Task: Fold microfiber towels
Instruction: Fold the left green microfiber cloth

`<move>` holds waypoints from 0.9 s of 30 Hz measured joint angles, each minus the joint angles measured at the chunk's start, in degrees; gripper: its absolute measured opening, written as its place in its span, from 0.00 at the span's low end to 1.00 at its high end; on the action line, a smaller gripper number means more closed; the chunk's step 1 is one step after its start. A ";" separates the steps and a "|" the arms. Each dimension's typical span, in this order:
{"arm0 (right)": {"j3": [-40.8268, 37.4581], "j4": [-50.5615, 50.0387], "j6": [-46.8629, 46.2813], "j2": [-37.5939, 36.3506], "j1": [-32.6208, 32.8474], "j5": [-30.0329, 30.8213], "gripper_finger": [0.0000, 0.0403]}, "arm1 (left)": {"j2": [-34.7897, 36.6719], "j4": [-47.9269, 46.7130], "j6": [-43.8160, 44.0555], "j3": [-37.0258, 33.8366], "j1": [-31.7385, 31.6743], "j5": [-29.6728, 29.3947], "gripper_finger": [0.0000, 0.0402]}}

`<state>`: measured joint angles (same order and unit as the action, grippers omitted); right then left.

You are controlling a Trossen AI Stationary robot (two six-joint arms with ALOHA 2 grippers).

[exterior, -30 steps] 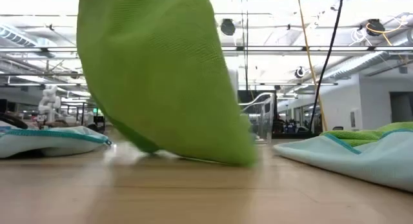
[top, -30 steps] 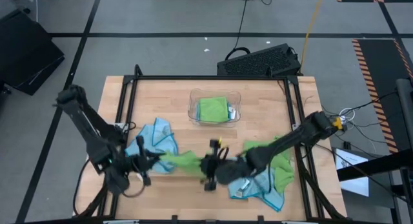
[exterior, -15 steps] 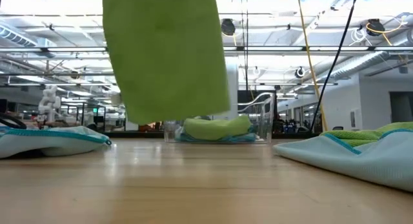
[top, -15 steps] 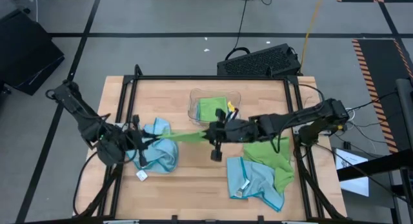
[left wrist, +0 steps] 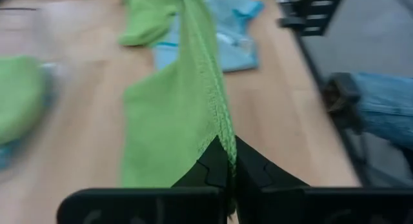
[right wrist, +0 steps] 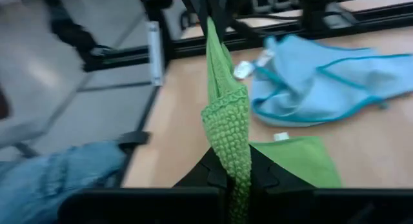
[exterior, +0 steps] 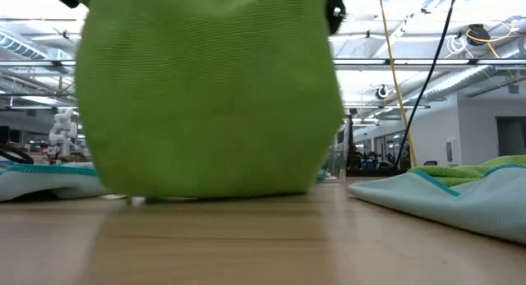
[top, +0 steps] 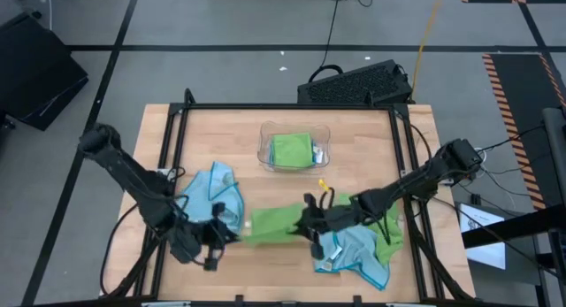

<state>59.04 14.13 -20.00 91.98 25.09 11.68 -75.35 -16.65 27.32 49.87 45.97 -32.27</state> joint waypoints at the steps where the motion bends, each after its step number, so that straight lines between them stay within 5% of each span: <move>1: -1.61 2.46 -0.64 0.00 0.81 -0.02 0.01 | -1.40 2.11 -0.49 0.00 0.18 0.85 0.02; 13: -13.31 13.09 -11.16 0.04 6.22 3.65 0.01 | -11.35 11.59 3.42 0.07 0.08 2.06 0.02; 27: -13.45 18.16 -10.78 7.06 0.88 4.44 0.01 | -16.59 11.05 7.24 -0.05 -0.86 2.68 0.02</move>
<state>45.58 32.28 -30.79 99.05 25.97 16.12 -91.93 -5.60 34.56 49.81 45.12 -29.59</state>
